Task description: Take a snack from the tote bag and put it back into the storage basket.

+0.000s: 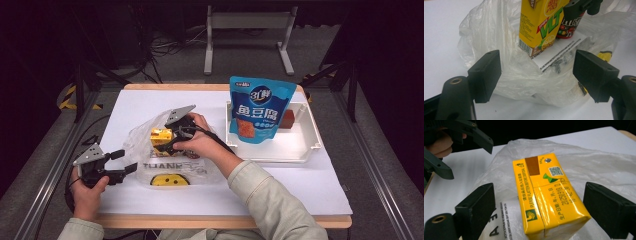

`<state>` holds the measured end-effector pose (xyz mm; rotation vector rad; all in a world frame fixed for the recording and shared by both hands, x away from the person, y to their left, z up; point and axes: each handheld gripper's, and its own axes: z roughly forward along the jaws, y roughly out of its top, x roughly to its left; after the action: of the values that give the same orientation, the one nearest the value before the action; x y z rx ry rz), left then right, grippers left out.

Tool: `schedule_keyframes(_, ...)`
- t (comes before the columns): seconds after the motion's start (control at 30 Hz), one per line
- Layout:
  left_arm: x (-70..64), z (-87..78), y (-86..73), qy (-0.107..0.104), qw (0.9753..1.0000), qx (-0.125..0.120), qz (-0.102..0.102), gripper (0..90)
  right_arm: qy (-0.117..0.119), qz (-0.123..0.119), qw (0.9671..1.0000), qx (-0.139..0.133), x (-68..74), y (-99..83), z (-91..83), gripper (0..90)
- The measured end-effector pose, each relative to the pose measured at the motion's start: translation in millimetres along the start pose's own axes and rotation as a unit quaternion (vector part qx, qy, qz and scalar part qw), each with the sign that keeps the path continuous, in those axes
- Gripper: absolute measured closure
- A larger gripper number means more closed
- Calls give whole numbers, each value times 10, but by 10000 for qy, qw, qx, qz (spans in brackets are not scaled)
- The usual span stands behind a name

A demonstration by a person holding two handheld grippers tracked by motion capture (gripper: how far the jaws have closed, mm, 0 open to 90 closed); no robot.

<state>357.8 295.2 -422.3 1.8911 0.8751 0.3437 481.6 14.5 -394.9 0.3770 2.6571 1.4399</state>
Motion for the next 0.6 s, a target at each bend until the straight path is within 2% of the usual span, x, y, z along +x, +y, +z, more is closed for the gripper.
schedule_keyframes(0.17, -1, 0, 0, -2, 10000, 5, -1, 234, -9, -15, 9998, 186, -6, 9, 26, 135)
schedule_keyframes(0.37, 2, 0, 0, -1, 10000, -12, 6, 234, -60, -120, 9982, 590, 4, 34, 58, 176)
schedule_keyframes(0.43, 0, -1, 0, 4, 10000, 6, 2, 234, -39, -129, 9980, 616, 7, 43, 65, 187)
schedule_keyframes(0.6, 5, 0, -1, -7, 10000, -6, 4, 234, -17, -263, 9963, 824, 13, 95, 81, 274)
